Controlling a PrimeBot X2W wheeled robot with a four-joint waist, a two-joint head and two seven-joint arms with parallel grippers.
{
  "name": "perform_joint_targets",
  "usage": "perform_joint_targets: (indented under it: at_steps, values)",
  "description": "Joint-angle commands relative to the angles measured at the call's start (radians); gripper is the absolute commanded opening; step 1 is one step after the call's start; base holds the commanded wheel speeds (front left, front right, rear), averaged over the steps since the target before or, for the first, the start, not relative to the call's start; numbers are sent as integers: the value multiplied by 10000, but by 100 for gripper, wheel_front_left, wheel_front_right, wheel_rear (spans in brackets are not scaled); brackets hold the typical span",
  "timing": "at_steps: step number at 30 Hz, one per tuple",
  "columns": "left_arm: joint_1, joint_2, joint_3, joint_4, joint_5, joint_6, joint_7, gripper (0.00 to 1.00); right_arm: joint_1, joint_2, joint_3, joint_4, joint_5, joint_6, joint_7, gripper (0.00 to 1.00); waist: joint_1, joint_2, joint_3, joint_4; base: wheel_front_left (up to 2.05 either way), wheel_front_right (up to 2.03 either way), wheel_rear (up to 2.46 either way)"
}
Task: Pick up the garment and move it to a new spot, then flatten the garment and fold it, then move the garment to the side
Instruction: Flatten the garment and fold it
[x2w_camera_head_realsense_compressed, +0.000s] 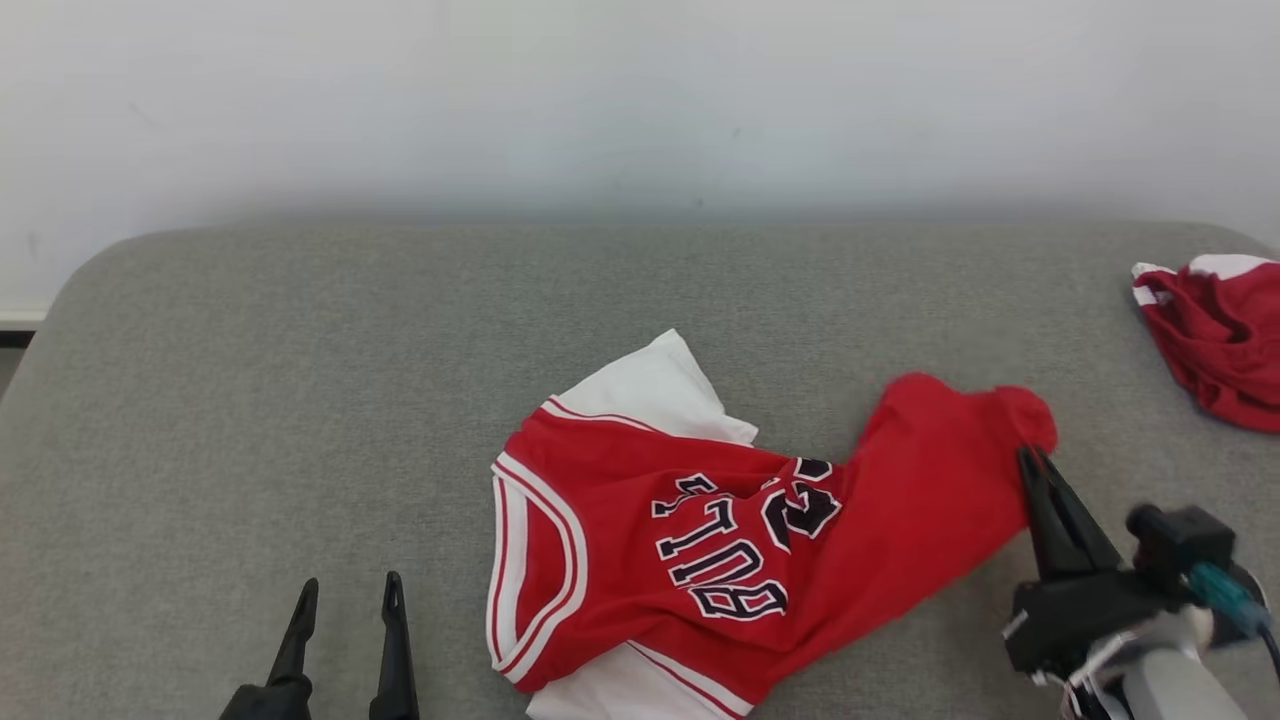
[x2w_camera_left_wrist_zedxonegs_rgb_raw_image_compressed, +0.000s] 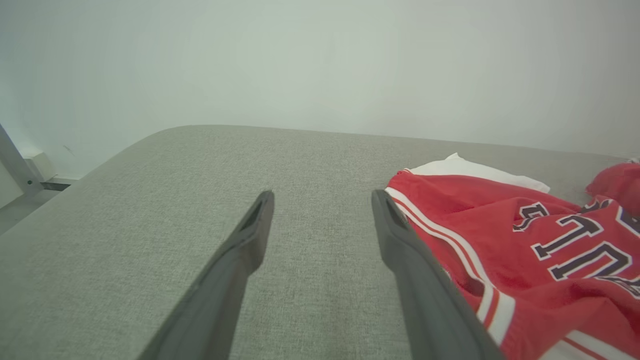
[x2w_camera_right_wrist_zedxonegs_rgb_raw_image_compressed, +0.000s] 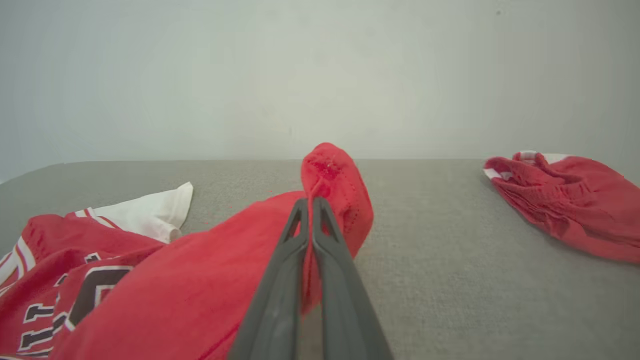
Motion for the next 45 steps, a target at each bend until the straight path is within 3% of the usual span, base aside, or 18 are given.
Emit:
perform_joint_targets:
  at_steps: [1,10,11,12,23,30,45]
  values:
    - [75,-6,-2,26,-28,13,-29,100,538,112,-324,-362,-92,-30,-36,0,0,0,-79,-301,0,0,0]
    - [-83,-6,-138,110,-124,1,-29,100,3429,1520,-2358,-2533,-467,-30,599,0,0,0,86,-595,0,0,0]
    - [-101,-6,-137,123,-125,-4,-29,100,3645,1593,-2461,-2599,-613,-30,644,27,0,0,92,-606,0,0,0]
    - [-108,-4,-133,147,-124,-19,-29,100,3794,1698,-2555,-2672,-665,-30,681,100,0,0,93,-614,0,0,0]
    - [140,-6,82,305,83,-192,-29,100,4177,2138,-3109,-3478,-1164,-30,546,100,0,0,-276,-635,0,0,0]
    - [270,-7,244,383,155,-342,-29,100,4083,2325,-2833,-3853,-1326,-30,291,100,0,0,-453,-679,0,0,0]
    - [-488,38,-639,1859,118,-951,-29,100,3709,2470,-2129,-4013,-1425,-30,134,100,0,0,-192,-1065,0,0,0]
